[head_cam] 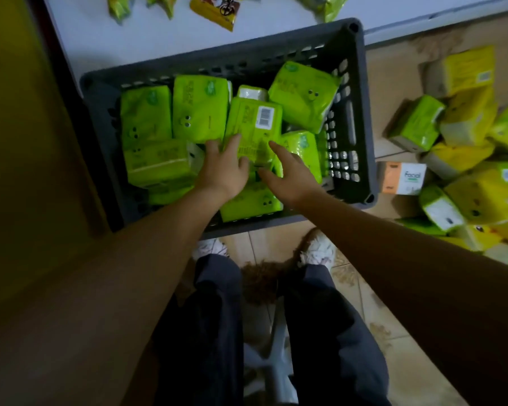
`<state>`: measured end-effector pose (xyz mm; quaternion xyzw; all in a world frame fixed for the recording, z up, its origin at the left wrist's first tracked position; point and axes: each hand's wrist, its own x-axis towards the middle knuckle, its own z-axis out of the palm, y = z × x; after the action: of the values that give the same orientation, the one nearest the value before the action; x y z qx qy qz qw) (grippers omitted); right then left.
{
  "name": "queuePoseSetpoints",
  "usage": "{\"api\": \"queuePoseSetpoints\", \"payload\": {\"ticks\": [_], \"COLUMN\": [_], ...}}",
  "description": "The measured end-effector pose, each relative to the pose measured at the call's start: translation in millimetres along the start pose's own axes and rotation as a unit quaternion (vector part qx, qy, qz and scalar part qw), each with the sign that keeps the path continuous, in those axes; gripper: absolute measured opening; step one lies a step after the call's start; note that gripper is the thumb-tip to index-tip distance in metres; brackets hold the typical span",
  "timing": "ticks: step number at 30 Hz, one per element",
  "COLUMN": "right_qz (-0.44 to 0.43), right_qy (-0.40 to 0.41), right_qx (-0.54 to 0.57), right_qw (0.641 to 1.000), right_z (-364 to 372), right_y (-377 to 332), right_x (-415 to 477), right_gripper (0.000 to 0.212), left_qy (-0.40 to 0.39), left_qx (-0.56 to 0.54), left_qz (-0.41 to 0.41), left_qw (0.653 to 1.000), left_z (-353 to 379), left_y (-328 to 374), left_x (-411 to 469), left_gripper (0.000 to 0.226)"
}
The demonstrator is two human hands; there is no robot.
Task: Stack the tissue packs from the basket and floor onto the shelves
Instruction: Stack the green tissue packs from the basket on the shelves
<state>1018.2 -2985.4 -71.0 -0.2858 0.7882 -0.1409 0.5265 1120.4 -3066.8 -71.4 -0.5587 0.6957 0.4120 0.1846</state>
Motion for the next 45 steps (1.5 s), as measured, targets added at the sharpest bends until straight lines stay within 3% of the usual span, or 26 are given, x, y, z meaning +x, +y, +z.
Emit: {"api": "queuePoseSetpoints", "payload": {"ticks": [4, 8, 11, 16, 19, 22, 25, 28, 32, 38, 41, 43, 45], "right_qz": [0.031, 0.052, 0.056, 0.051, 0.066, 0.051, 0.003, -0.044, -0.119, -0.227, -0.321, -0.383, -0.412], "right_qy": [0.001, 0.056, 0.096, 0.172, 0.183, 0.119, 0.067, 0.074, 0.039, 0.044, 0.088, 0.115, 0.132], "right_qx": [0.120, 0.190, 0.209, 0.237, 0.242, 0.153, 0.106, 0.084, 0.178, 0.235, 0.194, 0.149, 0.125], "right_qw": [0.992, 0.979, 0.972, 0.955, 0.951, 0.980, 0.992, 0.993, 0.976, 0.944, 0.923, 0.904, 0.893], "right_z": [21.2, 21.5, 11.5, -19.8, -49.4, -86.6, -124.2, -156.9, -190.8, -225.5, -239.4, -247.1, -254.3], "right_y": [-2.5, -7.8, -12.2, -37.0, -59.5, -84.8, -115.8, -150.9, -201.7, -273.7, -303.4, -320.8, -340.4], "right_x": [25.3, 11.2, -12.6, -64.3, -102.8, -150.2, -206.3, -264.1, -333.0, -404.9, -430.1, -441.3, -454.7], "right_gripper": [0.070, 0.064, 0.052, 0.033, 0.052, 0.063, 0.059, 0.054, 0.051, 0.029, 0.027, 0.036, 0.052], "left_qy": [0.033, 0.058, 0.022, -0.050, -0.059, -0.045, -0.029, -0.011, 0.032, 0.144, 0.197, 0.237, 0.282], "left_qx": [-0.117, -0.181, -0.234, -0.372, -0.396, -0.415, -0.422, -0.437, -0.500, -0.568, -0.606, -0.607, -0.590], "left_qz": [-0.061, -0.068, -0.060, -0.121, -0.123, -0.107, -0.074, -0.051, -0.034, 0.042, 0.070, 0.086, 0.108], "left_qw": [0.991, 0.979, 0.970, 0.919, 0.908, 0.902, 0.903, 0.898, 0.865, 0.810, 0.768, 0.753, 0.749], "left_z": [12.3, 9.2, 1.3, -25.6, -52.0, -87.5, -128.3, -171.3, -224.2, -286.7, -306.9, -321.8, -341.5], "left_y": [4.6, 5.5, 10.3, 34.6, 51.5, 69.1, 86.4, 113.2, 146.5, 180.0, 193.5, 198.9, 203.9], "left_x": [12.4, 1.8, -15.0, -71.6, -117.4, -172.5, -230.0, -289.1, -356.5, -430.5, -457.2, -466.8, -474.8], "left_gripper": [0.041, 0.041, 0.054, 0.074, 0.085, 0.096, 0.105, 0.086, 0.057, 0.049, 0.063, 0.079, 0.076]}}
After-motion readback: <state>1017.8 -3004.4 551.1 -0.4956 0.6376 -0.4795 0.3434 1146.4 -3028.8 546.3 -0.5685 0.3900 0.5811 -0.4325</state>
